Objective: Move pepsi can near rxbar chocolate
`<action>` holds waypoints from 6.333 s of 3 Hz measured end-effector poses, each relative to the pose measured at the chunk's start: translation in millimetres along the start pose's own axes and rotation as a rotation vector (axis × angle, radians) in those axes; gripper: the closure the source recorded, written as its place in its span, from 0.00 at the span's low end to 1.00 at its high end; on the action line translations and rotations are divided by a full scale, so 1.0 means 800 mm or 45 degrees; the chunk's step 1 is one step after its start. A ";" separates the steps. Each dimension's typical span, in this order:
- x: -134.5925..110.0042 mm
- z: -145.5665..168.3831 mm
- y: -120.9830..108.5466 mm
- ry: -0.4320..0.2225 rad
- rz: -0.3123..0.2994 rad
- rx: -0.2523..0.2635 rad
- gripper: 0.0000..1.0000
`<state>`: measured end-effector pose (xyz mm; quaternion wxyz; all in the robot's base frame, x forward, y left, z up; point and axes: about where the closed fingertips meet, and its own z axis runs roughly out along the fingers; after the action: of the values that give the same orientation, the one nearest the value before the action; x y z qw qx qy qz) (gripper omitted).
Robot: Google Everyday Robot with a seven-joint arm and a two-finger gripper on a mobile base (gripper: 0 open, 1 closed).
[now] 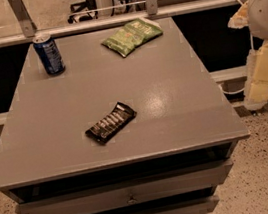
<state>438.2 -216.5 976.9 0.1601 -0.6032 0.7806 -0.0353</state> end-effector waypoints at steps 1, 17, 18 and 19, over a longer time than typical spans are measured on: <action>-0.003 0.002 -0.002 -0.007 -0.003 0.003 0.00; -0.558 0.265 -0.236 -1.350 0.306 -0.196 0.87; -0.492 0.238 -0.213 -1.376 0.323 -0.176 1.00; -0.409 0.239 -0.186 -1.333 0.402 -0.155 1.00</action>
Offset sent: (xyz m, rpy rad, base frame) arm 0.0692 0.0553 -0.0272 0.1181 -0.0883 0.1025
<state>705.0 81.5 901.0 0.4953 -0.4238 0.6782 0.3393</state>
